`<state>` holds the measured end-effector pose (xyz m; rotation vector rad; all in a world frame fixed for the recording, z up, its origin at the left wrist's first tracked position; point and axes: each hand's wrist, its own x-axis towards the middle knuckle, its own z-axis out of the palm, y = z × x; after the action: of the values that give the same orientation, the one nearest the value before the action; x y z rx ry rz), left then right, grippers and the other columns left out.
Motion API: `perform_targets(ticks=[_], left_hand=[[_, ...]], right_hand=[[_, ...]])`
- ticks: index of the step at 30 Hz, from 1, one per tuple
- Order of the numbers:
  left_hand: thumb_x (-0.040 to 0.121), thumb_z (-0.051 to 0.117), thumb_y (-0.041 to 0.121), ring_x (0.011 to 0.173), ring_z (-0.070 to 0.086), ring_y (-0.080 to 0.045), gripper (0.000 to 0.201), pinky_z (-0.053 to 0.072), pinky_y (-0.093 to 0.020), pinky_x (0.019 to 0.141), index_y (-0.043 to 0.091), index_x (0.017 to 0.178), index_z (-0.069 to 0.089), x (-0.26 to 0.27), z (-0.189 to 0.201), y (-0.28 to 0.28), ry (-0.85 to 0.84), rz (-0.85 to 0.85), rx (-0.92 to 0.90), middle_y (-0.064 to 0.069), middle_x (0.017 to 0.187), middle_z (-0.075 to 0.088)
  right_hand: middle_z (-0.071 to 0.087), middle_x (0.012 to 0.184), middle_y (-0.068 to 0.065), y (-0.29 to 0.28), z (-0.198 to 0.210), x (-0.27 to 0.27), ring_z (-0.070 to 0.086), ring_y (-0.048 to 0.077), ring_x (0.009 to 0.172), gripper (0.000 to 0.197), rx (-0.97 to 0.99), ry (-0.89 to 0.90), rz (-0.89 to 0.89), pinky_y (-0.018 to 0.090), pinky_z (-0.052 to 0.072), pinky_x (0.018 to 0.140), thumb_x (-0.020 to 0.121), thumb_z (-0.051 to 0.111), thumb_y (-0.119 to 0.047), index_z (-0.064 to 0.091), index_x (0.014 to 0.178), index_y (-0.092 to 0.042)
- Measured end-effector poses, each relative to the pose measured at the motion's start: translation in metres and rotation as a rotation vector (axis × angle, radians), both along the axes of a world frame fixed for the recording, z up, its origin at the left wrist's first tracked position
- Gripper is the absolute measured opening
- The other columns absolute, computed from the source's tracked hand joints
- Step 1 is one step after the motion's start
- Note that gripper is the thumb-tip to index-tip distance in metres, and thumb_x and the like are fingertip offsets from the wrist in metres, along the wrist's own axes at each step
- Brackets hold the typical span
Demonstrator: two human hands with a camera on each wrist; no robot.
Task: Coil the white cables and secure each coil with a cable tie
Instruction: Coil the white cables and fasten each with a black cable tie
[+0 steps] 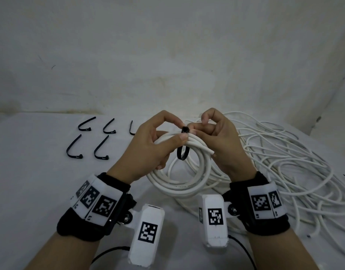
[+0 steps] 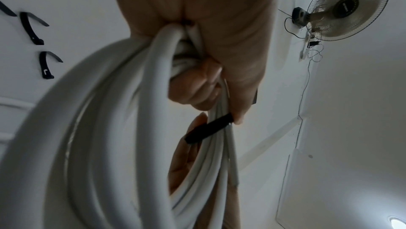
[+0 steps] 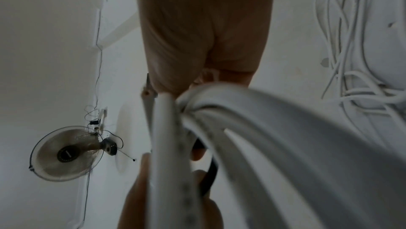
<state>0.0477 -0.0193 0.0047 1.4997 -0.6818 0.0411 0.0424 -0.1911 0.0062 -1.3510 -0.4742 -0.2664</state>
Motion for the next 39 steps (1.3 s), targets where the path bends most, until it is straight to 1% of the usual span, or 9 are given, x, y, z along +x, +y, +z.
perform_targets(ticks=[6, 10, 14, 16, 20, 23, 27, 31, 39], left_hand=[[0.078, 0.064, 0.031, 0.035, 0.031, -0.014, 0.018, 0.031, -0.019, 0.039, 0.022, 0.092, 0.058, -0.005, 0.004, 0.001, -0.026, 0.051, -0.014, 0.000, 0.046, 0.042], [0.080, 0.063, 0.030, 0.035, 0.030, -0.013, 0.019, 0.032, -0.019, 0.039, 0.022, 0.097, 0.057, -0.007, 0.004, -0.002, -0.016, 0.028, -0.009, 0.002, 0.046, 0.041], [0.081, 0.062, 0.027, 0.036, 0.028, -0.013, 0.020, 0.030, -0.018, 0.039, 0.019, 0.098, 0.055, -0.010, 0.004, -0.005, 0.006, 0.017, -0.025, 0.001, 0.046, 0.038], [0.087, 0.061, 0.019, 0.036, 0.027, -0.012, 0.012, 0.030, -0.018, 0.038, 0.018, 0.096, 0.055, -0.009, 0.004, -0.005, 0.016, 0.035, -0.024, 0.001, 0.047, 0.038], [0.089, 0.061, 0.016, 0.035, 0.027, -0.011, 0.009, 0.029, -0.020, 0.037, 0.017, 0.095, 0.055, -0.008, 0.003, -0.005, 0.034, 0.048, -0.018, 0.002, 0.047, 0.038], [0.088, 0.061, 0.016, 0.035, 0.027, -0.011, 0.009, 0.029, -0.020, 0.037, 0.017, 0.095, 0.055, -0.007, 0.004, -0.004, 0.029, 0.055, -0.017, 0.002, 0.046, 0.039], [0.086, 0.065, 0.019, 0.033, 0.028, -0.012, 0.009, 0.028, -0.019, 0.038, 0.021, 0.091, 0.057, -0.004, 0.002, -0.001, 0.028, 0.086, -0.002, 0.000, 0.046, 0.040], [0.083, 0.070, 0.029, 0.035, 0.032, -0.015, 0.014, 0.029, -0.021, 0.039, 0.024, 0.091, 0.059, 0.001, -0.002, 0.000, 0.016, 0.126, 0.057, -0.007, 0.049, 0.042], [0.086, 0.067, 0.021, 0.035, 0.034, -0.012, 0.012, 0.031, -0.019, 0.039, 0.019, 0.094, 0.058, -0.001, -0.007, -0.006, -0.001, 0.144, 0.103, 0.000, 0.045, 0.046]], right_hand=[[0.072, 0.077, 0.005, -0.004, 0.000, 0.000, 0.069, 0.016, 0.066, 0.006, -0.053, 0.091, 0.071, 0.024, 0.056, 0.060, 0.083, 0.063, -0.011, 0.061, 0.087, -0.007], [0.073, 0.083, 0.006, -0.006, -0.007, 0.004, 0.070, 0.019, 0.076, 0.021, -0.079, 0.223, 0.162, 0.032, 0.060, 0.072, 0.077, 0.057, -0.012, 0.077, 0.078, -0.019], [0.073, 0.076, 0.002, -0.001, -0.010, 0.004, 0.070, 0.015, 0.072, 0.021, -0.060, 0.176, 0.140, 0.024, 0.057, 0.066, 0.071, 0.061, -0.012, 0.077, 0.071, -0.024], [0.073, 0.075, 0.002, 0.001, -0.011, 0.004, 0.070, 0.014, 0.071, 0.011, -0.038, 0.121, 0.136, 0.021, 0.056, 0.066, 0.064, 0.071, -0.022, 0.078, 0.072, -0.024], [0.074, 0.078, 0.000, -0.001, -0.013, 0.007, 0.071, 0.012, 0.073, 0.034, -0.049, 0.058, 0.136, 0.019, 0.055, 0.069, 0.052, 0.085, -0.049, 0.079, 0.076, -0.026], [0.074, 0.082, 0.004, -0.001, -0.010, 0.007, 0.071, 0.018, 0.078, 0.029, -0.034, 0.053, 0.110, 0.023, 0.056, 0.071, 0.058, 0.083, -0.038, 0.078, 0.079, -0.019], [0.074, 0.086, 0.004, -0.005, 0.004, -0.004, 0.070, 0.017, 0.080, 0.011, -0.059, 0.027, -0.022, 0.023, 0.054, 0.068, 0.083, 0.064, -0.006, 0.073, 0.088, -0.009], [0.074, 0.085, 0.005, 0.003, 0.009, -0.011, 0.070, 0.021, 0.081, 0.010, -0.272, -0.148, -0.205, 0.028, 0.054, 0.074, 0.077, 0.072, -0.011, 0.073, 0.087, -0.009], [0.069, 0.074, -0.008, 0.008, 0.005, -0.009, 0.064, 0.007, 0.072, 0.011, -0.496, -0.265, -0.420, 0.016, 0.048, 0.071, 0.081, 0.072, -0.008, 0.068, 0.076, -0.016]])
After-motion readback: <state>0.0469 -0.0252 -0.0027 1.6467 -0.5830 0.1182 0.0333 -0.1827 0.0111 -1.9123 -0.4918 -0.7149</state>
